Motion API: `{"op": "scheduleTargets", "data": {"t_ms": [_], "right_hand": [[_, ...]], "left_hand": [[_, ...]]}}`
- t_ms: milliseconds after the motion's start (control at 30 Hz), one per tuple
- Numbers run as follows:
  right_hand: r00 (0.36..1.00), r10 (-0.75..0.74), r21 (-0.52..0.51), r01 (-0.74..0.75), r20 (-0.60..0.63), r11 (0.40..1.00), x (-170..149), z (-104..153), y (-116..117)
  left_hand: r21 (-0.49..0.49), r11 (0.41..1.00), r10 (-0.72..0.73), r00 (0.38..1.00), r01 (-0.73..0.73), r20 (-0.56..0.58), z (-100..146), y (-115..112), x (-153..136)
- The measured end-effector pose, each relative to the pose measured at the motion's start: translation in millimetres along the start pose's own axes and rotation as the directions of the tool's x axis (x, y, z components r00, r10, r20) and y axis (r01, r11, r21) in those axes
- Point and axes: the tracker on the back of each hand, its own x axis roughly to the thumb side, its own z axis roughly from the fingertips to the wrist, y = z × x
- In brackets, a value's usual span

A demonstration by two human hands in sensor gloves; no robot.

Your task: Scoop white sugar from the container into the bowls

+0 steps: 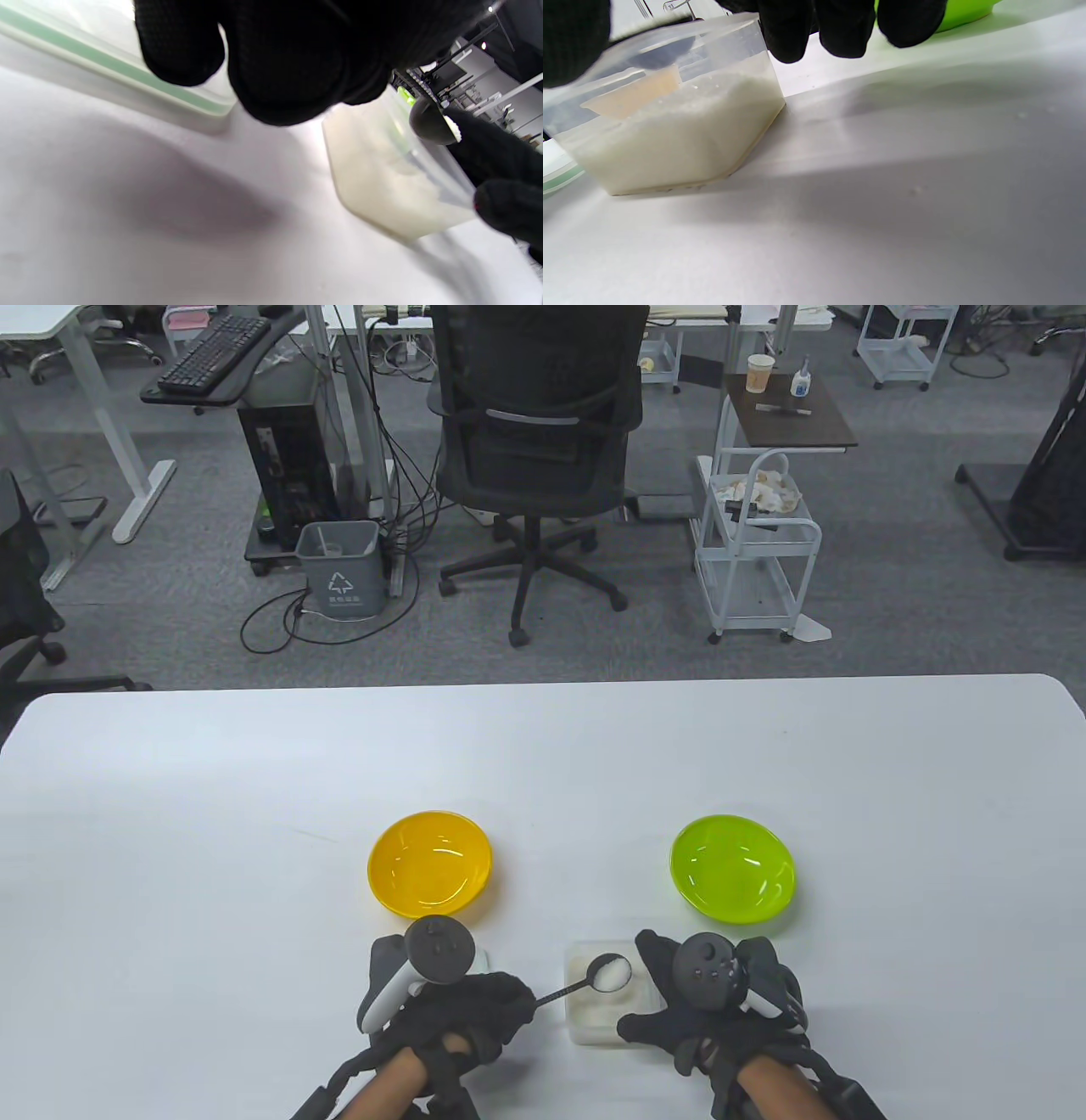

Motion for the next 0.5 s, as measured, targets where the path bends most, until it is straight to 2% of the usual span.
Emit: {"op": "scheduleTargets", "data": {"t_ms": [233,500], "right_hand": [[1.0,-0.009,0.008,0.009,-0.003,1.0,0,0,0],[1.0,-0.009,0.008,0.009,-0.003,1.0,0,0,0]], "left_hand": [[0.064,0.994,0.09,0.996,-0.089,-0.014,5,28,-13],[0.21,0.958,0.22,0.97,-0.195,-0.104,11,69,-59]]}}
